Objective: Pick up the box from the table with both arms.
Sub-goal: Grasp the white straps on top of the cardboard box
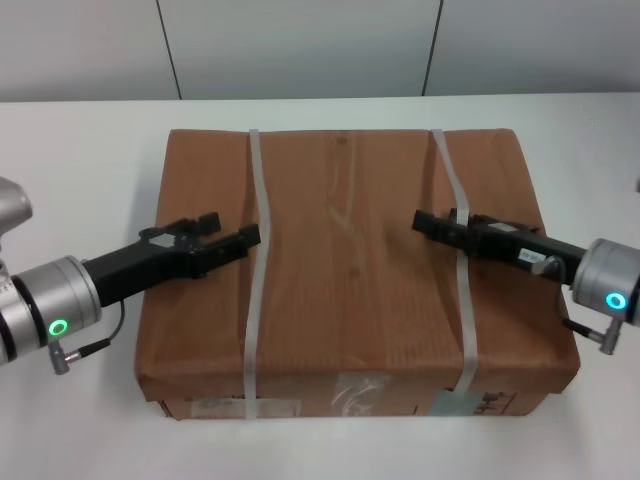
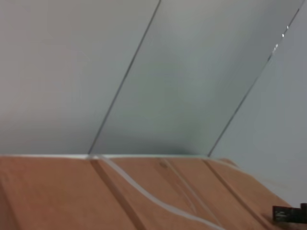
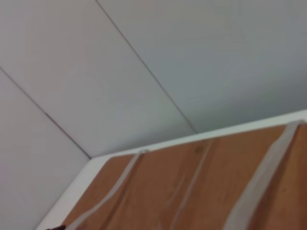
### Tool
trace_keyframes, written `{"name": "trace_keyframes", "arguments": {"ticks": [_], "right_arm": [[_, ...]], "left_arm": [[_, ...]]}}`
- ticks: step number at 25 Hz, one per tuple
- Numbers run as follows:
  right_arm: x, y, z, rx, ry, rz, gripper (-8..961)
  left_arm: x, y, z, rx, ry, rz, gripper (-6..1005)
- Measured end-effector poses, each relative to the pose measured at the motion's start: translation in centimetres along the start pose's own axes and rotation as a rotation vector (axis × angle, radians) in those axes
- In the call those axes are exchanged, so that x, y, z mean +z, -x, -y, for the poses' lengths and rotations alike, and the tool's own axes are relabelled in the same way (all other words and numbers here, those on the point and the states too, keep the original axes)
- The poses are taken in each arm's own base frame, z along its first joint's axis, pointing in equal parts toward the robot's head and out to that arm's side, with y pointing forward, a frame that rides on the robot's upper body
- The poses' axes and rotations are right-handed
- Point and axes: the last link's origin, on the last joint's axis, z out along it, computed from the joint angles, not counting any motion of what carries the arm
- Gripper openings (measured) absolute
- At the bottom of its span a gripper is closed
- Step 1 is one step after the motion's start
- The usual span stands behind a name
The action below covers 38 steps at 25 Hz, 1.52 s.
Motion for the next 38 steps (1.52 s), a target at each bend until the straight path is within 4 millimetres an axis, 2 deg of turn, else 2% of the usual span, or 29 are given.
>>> {"name": "trace_keyframes", "arguments": {"ticks": [4,12,25,33,37,38], "right_arm": [[1.1,-0.2,-0.6,-0.007,0.008,-0.032,851],[2.0,0.3,-1.3,-0.037,0.032,-0.044,851],[3.9,2.5,-2.7,-0.123,0.078,-0.035,845],[4.2,2.8,-2.7,-0.134,0.073,-0.036,831],[3.9,2.6,-2.5,-0.152,0.064,-0.029,728],[3.9,2.6,-2.5,-0.152,0.064,-0.029,702]], "left_arm": [[0.8,0.1,-0.4,-0.005,0.018,0.044,780],[2.2,-0.3,-1.3,-0.033,0.063,0.09,774],[4.8,-1.1,-3.3,-0.005,0.16,0.215,764],[5.3,-1.4,-3.5,-0.002,0.158,0.216,758],[5.2,-1.4,-3.3,0.0,0.153,0.208,755],[5.2,-1.4,-3.3,0.0,0.153,0.208,716]]}}
